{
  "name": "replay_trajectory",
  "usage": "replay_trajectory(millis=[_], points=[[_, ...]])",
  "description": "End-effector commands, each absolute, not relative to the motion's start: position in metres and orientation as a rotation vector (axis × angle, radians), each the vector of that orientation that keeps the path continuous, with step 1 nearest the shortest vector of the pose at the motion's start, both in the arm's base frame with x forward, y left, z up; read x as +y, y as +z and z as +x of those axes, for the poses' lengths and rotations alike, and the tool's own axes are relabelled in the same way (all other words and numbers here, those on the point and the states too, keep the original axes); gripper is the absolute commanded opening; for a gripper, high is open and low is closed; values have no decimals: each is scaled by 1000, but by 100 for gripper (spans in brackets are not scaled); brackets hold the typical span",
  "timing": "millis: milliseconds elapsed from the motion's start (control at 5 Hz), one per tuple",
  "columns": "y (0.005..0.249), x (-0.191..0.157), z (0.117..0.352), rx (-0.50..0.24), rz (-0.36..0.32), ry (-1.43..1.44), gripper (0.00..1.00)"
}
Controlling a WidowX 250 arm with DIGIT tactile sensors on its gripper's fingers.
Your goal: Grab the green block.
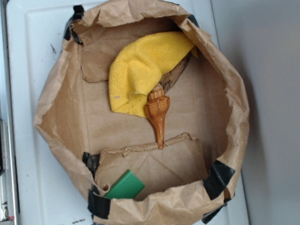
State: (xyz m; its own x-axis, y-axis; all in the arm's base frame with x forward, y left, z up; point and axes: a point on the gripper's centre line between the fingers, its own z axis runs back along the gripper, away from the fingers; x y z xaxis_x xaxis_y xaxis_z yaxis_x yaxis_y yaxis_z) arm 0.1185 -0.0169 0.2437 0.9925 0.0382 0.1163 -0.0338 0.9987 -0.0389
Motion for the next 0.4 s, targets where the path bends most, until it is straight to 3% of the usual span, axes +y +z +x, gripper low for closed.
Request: replay_trajectory(millis=[0, 200], points=[[244, -17, 119, -117, -37, 36, 100], [234, -25, 169, -152, -67, 156, 100]])
